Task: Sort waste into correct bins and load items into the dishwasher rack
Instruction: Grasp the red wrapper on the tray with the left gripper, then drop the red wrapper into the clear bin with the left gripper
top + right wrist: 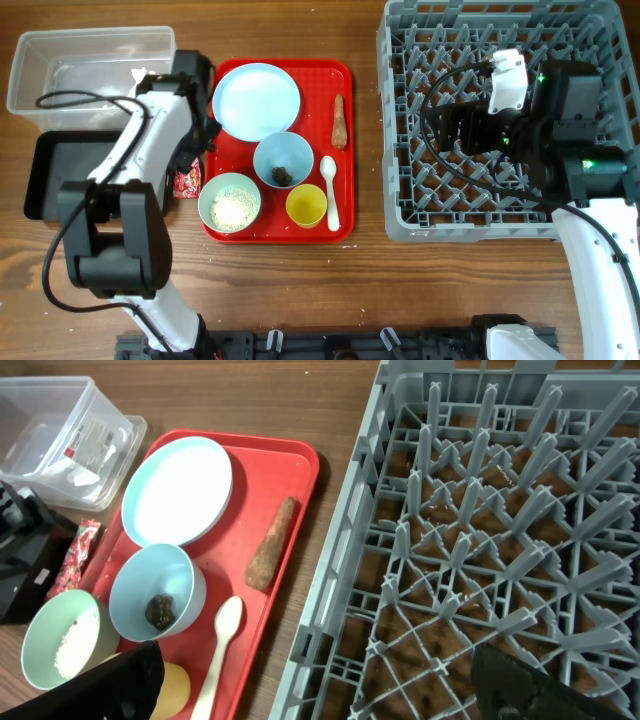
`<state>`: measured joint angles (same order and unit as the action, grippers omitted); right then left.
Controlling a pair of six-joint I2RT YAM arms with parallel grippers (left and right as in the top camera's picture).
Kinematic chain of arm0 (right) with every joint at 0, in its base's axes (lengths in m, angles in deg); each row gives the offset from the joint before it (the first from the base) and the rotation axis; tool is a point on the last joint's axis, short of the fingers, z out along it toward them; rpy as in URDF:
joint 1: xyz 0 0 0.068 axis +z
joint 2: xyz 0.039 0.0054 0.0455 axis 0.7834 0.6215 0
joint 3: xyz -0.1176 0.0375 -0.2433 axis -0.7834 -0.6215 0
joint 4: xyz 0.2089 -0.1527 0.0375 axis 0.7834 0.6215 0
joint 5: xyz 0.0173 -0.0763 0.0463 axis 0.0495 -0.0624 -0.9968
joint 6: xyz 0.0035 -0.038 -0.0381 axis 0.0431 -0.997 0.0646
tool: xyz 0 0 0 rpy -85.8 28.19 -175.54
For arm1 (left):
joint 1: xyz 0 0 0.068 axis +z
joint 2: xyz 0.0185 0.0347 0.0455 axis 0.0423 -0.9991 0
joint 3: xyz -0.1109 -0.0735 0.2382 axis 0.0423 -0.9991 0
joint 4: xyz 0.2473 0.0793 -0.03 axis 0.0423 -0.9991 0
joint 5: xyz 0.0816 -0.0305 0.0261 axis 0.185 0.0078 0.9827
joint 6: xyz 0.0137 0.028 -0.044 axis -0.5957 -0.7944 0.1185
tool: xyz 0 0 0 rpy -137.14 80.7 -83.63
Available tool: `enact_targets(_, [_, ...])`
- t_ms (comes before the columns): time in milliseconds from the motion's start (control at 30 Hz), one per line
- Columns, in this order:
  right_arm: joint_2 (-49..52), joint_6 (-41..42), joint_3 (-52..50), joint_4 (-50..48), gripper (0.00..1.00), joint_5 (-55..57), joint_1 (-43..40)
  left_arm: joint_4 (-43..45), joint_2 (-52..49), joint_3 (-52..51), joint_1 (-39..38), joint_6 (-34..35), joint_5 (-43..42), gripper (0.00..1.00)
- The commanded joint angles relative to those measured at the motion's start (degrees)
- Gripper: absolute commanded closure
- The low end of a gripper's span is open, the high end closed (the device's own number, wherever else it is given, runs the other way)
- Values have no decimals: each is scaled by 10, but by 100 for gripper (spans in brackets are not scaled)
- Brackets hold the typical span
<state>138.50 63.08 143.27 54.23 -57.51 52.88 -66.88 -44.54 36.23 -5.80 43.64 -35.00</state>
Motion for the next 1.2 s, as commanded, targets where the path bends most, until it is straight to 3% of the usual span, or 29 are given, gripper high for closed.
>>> enact_targets(0, [6,5,10,-2,0,-9,0,40,-3,-35,21,5,13,30])
enact_targets(233, [6,4,10,-2,0,-9,0,144,-7,-104,21,0,13,25])
enact_targets(400, [6,4,10,-2,0,-9,0,191,-7,-162,21,-12,14,32])
enact_targets(567, [6,5,10,-5,0,-9,0,193,-7,-163,21,-12,13,66])
enact_targets(667, [6,5,10,-13,0,-9,0,193,-6,-163,21,-12,1,96])
enact_targets(833, [6,5,10,-23,0,-10,0,188,16,-119,21,-56,-32,96])
enact_targets(1033, [6,17,10,-85,0,-9,0,185,121,-49,12,-104,-79,96])
enact_targets(1167, [6,36,10,-120,1,-10,0,209,186,-49,-18,-177,-83,96])
